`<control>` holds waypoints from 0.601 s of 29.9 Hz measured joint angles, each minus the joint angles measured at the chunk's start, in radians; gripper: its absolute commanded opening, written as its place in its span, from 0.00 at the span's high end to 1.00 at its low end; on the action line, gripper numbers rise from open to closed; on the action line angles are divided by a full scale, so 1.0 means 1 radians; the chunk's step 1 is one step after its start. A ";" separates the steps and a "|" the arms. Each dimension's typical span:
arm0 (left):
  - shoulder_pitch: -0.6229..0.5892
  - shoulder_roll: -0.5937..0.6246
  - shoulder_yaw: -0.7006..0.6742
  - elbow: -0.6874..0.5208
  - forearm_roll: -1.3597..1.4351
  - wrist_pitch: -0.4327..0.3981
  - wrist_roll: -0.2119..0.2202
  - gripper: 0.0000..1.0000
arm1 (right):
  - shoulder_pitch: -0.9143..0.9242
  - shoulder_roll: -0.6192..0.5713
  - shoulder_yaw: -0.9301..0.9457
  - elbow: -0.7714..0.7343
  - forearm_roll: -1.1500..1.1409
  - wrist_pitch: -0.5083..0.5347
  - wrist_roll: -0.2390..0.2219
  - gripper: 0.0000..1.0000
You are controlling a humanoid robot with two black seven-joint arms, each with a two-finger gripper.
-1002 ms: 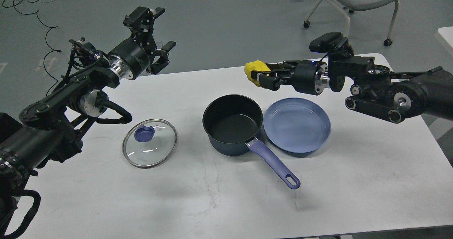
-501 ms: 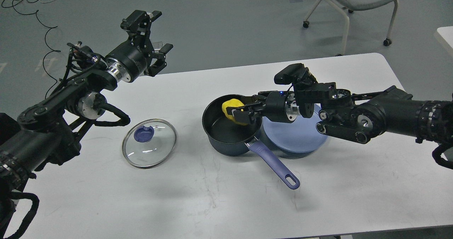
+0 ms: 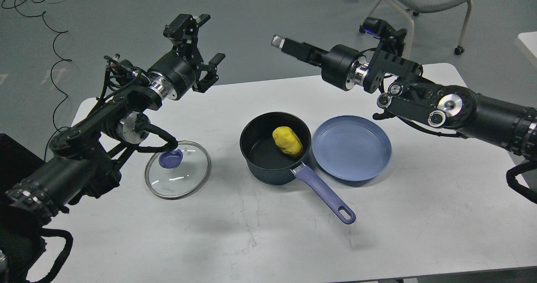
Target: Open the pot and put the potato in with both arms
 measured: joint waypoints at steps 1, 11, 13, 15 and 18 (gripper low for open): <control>0.010 -0.005 -0.014 0.000 -0.001 0.000 0.000 0.02 | -0.014 -0.003 0.041 0.006 0.044 0.004 0.000 0.00; 0.138 0.002 -0.168 -0.008 -0.015 -0.075 -0.001 0.02 | -0.179 -0.072 0.346 0.041 0.530 0.263 -0.037 0.00; 0.161 0.008 -0.185 -0.008 -0.016 -0.077 -0.001 0.02 | -0.209 -0.077 0.368 0.037 0.554 0.333 -0.052 0.00; 0.180 0.018 -0.197 -0.008 -0.016 -0.080 -0.001 0.02 | -0.235 -0.078 0.383 0.036 0.562 0.377 -0.077 0.00; 0.201 0.035 -0.206 -0.008 -0.016 -0.098 -0.001 0.02 | -0.264 -0.085 0.407 0.034 0.565 0.396 -0.106 0.00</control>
